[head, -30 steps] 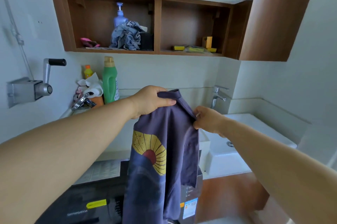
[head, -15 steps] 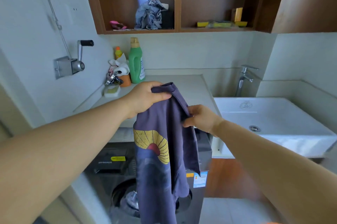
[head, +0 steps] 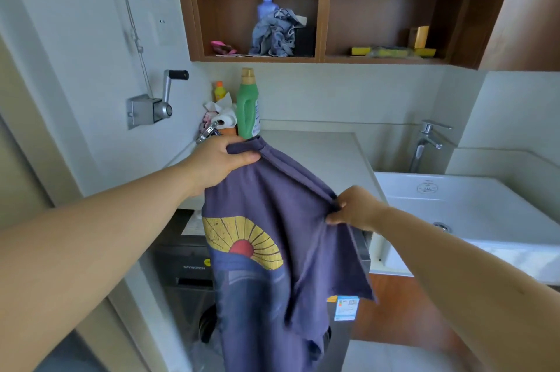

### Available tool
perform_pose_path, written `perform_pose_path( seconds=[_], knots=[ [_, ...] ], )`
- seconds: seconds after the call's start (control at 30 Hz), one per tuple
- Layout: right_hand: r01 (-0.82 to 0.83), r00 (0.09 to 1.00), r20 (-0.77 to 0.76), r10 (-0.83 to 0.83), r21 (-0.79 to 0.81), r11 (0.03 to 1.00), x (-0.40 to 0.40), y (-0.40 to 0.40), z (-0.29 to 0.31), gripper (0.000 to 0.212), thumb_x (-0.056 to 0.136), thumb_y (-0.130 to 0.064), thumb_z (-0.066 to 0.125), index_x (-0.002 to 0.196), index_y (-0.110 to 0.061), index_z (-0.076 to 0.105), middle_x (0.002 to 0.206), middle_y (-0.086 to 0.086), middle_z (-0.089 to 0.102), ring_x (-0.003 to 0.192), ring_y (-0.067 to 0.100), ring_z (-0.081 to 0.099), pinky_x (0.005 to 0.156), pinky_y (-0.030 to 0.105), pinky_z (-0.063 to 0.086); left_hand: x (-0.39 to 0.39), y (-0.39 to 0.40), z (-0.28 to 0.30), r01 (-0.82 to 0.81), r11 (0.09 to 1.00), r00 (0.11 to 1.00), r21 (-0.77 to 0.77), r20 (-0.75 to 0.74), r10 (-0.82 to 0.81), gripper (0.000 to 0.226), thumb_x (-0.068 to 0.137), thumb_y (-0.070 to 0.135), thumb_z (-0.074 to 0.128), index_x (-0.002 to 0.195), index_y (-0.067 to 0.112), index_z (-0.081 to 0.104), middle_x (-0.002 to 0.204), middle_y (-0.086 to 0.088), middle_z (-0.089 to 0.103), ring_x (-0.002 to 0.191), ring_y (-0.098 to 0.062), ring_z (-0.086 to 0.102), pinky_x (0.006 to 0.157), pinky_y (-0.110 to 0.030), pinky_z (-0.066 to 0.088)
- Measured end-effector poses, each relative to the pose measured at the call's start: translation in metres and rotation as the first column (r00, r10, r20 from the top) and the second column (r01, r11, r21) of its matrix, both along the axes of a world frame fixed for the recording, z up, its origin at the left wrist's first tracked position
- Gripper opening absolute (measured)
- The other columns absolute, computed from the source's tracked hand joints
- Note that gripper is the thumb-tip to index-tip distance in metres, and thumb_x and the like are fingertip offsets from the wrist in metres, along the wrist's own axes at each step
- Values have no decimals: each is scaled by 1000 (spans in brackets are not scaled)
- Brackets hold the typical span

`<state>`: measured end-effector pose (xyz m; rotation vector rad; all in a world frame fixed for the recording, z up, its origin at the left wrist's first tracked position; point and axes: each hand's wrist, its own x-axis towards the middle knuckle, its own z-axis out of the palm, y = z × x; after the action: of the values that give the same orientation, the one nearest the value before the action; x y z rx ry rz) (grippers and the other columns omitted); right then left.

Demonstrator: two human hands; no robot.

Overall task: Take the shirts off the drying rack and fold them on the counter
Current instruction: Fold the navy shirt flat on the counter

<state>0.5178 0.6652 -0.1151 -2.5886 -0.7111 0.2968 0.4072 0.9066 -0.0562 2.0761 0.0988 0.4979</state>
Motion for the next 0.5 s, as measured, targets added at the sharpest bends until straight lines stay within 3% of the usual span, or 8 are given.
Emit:
perform_pose_path(
  seconds=[0.1, 0.17, 0.23, 0.33, 0.43, 0.5],
  knots=[
    [109, 993, 12, -117, 280, 954, 6, -4, 17, 31, 75, -15, 78, 54, -18, 56, 54, -2, 45, 59, 17, 41, 50, 20, 32, -6, 29, -7, -78, 995, 996, 65, -46, 81, 13, 85, 21, 71, 90, 33, 67, 84, 16, 68, 79, 5, 61, 72, -7, 44],
    [63, 998, -2, -64, 235, 970, 4, -2, 21, 14, 75, -13, 77, 70, -18, 65, 63, -3, 54, 67, 17, 48, 56, 22, 38, -7, 40, -10, -103, 993, 993, 64, -55, 106, 12, 85, 23, 71, 95, 27, 68, 90, 8, 68, 85, -4, 60, 76, -15, 44],
    [2, 1000, 0, -2, 55, 998, -2, 3, 16, 11, 76, -13, 76, 79, -19, 67, 69, -4, 56, 75, 18, 51, 62, 23, 39, -7, 44, -12, -103, 994, 994, 32, -35, 104, 13, 85, 21, 70, 97, 26, 67, 86, 12, 65, 81, 0, 57, 69, -7, 43],
    [-20, 1000, 0, 20, -64, 998, -7, 9, 8, 25, 77, -12, 73, 63, -25, 57, 60, -6, 49, 74, 19, 47, 56, 21, 36, -4, 52, -13, -68, 996, 996, 57, -47, 71, 14, 85, 17, 70, 98, 24, 67, 82, 13, 64, 76, 2, 55, 60, 1, 39],
    [51, 999, 13, -51, 13, 999, -6, 13, 7, 17, 80, -7, 70, 73, -21, 63, 60, -7, 49, 73, 18, 48, 52, 14, 33, -1, 69, -12, -40, 979, 986, 198, -151, 71, 25, 82, 22, 73, 106, 14, 69, 93, 1, 65, 89, -11, 56, 75, -14, 41],
    [111, 993, 32, -116, 138, 984, -6, 16, 9, 12, 82, -6, 67, 82, -18, 66, 66, -5, 53, 76, 17, 50, 55, 12, 34, 1, 81, -10, -17, 941, 971, 337, -219, 96, 40, 82, 24, 73, 117, 7, 64, 105, -3, 60, 98, -15, 52, 74, -19, 37]
  ],
)
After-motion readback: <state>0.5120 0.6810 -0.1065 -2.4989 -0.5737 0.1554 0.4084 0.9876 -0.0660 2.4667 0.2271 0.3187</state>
